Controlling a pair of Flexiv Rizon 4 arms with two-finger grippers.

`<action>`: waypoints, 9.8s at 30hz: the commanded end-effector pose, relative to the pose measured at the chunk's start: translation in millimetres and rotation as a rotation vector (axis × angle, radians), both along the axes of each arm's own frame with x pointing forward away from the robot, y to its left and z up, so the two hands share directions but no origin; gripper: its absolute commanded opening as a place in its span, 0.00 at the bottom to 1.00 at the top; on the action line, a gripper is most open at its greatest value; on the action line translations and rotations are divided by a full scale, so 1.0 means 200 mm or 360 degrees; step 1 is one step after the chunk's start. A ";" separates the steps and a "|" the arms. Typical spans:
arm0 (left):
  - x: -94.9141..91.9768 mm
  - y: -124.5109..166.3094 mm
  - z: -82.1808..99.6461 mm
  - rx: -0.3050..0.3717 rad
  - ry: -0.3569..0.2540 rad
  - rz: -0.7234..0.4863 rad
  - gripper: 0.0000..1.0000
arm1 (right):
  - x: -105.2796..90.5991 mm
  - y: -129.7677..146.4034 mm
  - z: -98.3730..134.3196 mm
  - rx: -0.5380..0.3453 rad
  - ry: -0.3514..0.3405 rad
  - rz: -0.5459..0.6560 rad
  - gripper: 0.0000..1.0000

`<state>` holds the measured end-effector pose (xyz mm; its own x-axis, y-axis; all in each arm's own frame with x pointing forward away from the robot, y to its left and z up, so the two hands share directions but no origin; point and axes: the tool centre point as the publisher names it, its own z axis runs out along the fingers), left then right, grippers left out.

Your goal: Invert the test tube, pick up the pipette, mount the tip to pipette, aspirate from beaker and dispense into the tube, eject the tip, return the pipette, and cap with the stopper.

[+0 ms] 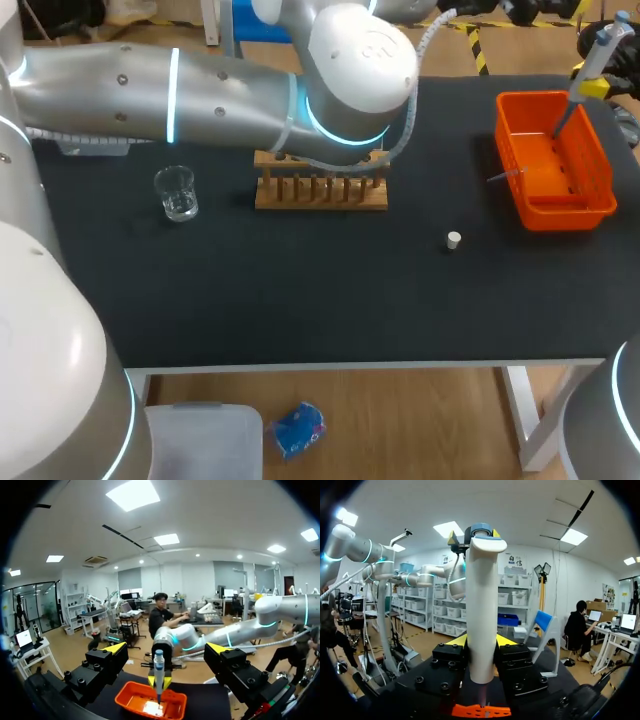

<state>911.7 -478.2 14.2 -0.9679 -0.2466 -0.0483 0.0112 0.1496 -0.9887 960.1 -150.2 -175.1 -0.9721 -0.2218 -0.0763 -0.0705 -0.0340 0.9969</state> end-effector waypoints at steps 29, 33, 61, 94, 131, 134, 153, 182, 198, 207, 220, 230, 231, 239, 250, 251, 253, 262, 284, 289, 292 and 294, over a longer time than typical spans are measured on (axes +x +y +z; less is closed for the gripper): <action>-0.30 0.52 -0.01 -0.0137 -0.0008 -0.0010 1.00 | -0.47 0.38 0.21 -0.0059 -0.0153 0.0040 0.00; -0.30 0.52 -0.01 -0.0137 -0.0008 -0.0010 1.00 | -0.47 0.38 0.21 -0.0059 -0.0153 0.0040 0.00; -0.55 1.06 -0.29 -0.0042 -0.0038 0.0137 1.00 | -0.94 0.84 0.09 -0.0114 -0.0063 -0.0028 0.00; -0.52 1.14 -0.39 -0.0043 -0.0083 0.0055 1.00 | -1.03 0.96 0.00 -0.0087 0.0007 0.0006 0.00; -0.59 1.24 -0.75 -0.0103 -0.0090 0.0021 1.00 | -0.82 1.42 -0.17 -0.0041 -0.0092 -0.0059 0.00; -0.59 1.24 -0.78 -0.0109 -0.0078 0.0028 1.00 | -0.81 1.46 -0.19 -0.0032 -0.0074 -0.0060 0.00; -0.56 1.25 -0.85 -0.0049 -0.0085 0.0070 1.00 | -0.77 1.70 -0.19 -0.0018 -0.0065 0.0032 0.00; -0.54 1.23 -0.89 -0.0104 -0.0085 0.0103 0.73 | -0.78 1.82 -0.17 -0.0020 -0.0067 0.0088 0.00; -0.54 1.24 -0.90 -0.0117 -0.0086 0.0119 0.50 | -0.78 1.81 -0.18 -0.0014 -0.0058 0.0082 0.00; -0.54 1.24 -0.91 -0.0126 -0.0086 0.0132 0.49 | -0.78 1.81 -0.18 -0.0013 -0.0056 0.0079 0.00; -0.53 1.25 -0.91 -0.0122 -0.0087 0.0136 0.39 | -0.78 1.80 -0.18 -0.0022 -0.0055 0.0079 0.00; -0.54 1.25 -0.92 -0.0119 -0.0078 0.0126 0.00 | -0.78 1.80 -0.18 -0.0033 -0.0044 0.0083 0.00; -0.54 1.25 -0.92 -0.0117 -0.0077 0.0124 0.00 | -0.78 1.80 -0.18 -0.0035 -0.0043 0.0084 0.00; -0.54 1.25 -0.92 -0.0113 -0.0073 0.0121 0.00 | -0.78 1.79 -0.18 -0.0052 -0.0040 0.0085 0.00; -0.54 1.24 -0.92 -0.0107 -0.0076 0.0116 0.00 | -0.78 1.79 -0.18 -0.0057 -0.0039 0.0087 0.82; -0.54 1.25 -0.92 -0.0109 -0.0077 0.0118 0.00 | -0.79 1.79 -0.18 -0.0063 -0.0032 0.0097 1.00; -0.54 1.25 -0.91 -0.0122 -0.0080 0.0131 0.00 | -0.79 1.77 -0.18 -0.0086 -0.0019 0.0100 1.00; -0.50 1.32 -0.81 -0.0078 -0.0084 0.0233 0.00 | -0.78 1.62 -0.18 -0.0186 -0.0016 0.0051 1.00; 0.13 1.44 -0.53 0.0021 0.0175 0.0804 0.00 | -0.38 1.24 0.07 -0.0305 -0.0077 -0.0201 1.00; 0.13 1.44 -0.53 0.0021 0.0175 0.0804 0.00 | -0.38 1.24 0.07 -0.0305 -0.0077 -0.0201 1.00; 0.13 1.44 -0.53 0.0021 0.0175 0.0804 0.00 | -0.38 1.24 0.07 -0.0305 -0.0077 -0.0201 1.00; 0.13 1.44 -0.53 0.0021 0.0175 0.0804 0.00 | -0.38 1.24 0.07 -0.0305 -0.0077 -0.0201 1.00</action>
